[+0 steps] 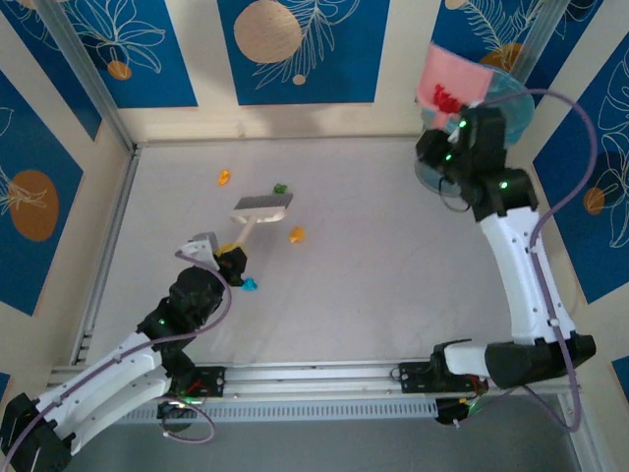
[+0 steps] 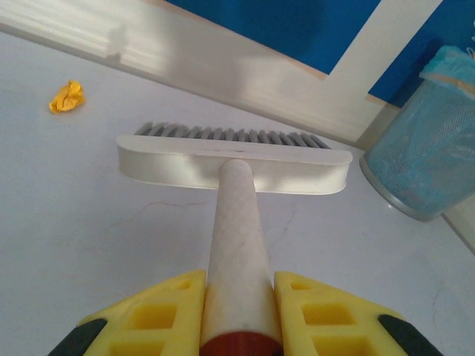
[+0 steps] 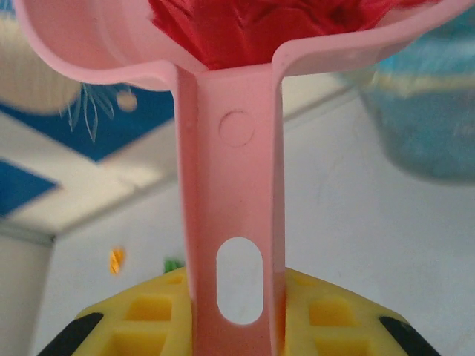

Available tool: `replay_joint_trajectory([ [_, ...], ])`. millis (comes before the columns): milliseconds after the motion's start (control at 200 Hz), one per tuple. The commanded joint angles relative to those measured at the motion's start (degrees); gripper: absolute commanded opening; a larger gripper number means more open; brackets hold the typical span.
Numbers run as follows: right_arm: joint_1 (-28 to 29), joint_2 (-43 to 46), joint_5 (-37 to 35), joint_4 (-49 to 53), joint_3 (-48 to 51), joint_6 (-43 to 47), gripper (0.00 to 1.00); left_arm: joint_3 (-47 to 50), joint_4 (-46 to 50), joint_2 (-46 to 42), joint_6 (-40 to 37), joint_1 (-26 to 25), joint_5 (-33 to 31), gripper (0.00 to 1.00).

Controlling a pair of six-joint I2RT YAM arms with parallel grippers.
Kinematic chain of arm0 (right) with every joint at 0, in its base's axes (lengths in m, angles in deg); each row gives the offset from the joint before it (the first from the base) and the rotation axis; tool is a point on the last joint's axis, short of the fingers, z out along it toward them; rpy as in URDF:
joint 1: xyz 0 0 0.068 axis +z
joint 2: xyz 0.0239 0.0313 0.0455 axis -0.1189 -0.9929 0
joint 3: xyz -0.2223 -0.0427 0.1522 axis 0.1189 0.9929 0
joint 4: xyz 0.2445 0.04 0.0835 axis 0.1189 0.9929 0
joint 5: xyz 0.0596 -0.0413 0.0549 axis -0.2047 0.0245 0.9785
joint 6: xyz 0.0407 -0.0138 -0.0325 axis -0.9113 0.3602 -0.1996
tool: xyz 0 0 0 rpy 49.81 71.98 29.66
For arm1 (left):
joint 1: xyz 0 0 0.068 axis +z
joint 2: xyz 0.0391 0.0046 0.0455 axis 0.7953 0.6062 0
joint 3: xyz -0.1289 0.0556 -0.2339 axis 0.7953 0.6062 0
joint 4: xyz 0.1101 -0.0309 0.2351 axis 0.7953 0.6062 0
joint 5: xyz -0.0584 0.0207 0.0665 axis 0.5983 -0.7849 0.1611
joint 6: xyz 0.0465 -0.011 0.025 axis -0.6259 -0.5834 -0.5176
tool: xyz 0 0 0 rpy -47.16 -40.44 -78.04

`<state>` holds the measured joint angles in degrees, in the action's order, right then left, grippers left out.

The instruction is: Sweep away the paper scraps from the table

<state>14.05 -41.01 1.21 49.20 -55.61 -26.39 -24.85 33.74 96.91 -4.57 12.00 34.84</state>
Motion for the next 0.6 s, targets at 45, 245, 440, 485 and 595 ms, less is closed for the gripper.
replay_joint_trajectory([
  [45, -9.68, -12.96, 19.51, 5.02, -14.89, -7.64, 0.0, 0.25, -3.89, -1.65, -2.45, -0.39, -2.7, 0.0],
  [245, -17.78, -28.77, 36.56, 6.17, -32.48, -21.43, 0.0, 0.25, -4.49, -0.94, -3.0, -0.36, -2.27, 0.0],
  [440, -21.94, -31.92, 45.19, -6.69, -28.54, -42.35, 0.0, 0.16, -5.03, -0.62, -3.11, -0.42, -1.47, 0.0],
  [485, -22.58, -31.87, 46.49, -11.41, -26.39, -46.75, 0.0, 0.09, -4.99, -0.43, -3.18, -0.36, -1.51, 0.0],
  [595, -23.53, -32.73, 48.36, -17.59, -25.85, -53.05, 0.0, 0.07, -5.21, -0.07, -3.23, -0.37, -1.3, 0.0],
])
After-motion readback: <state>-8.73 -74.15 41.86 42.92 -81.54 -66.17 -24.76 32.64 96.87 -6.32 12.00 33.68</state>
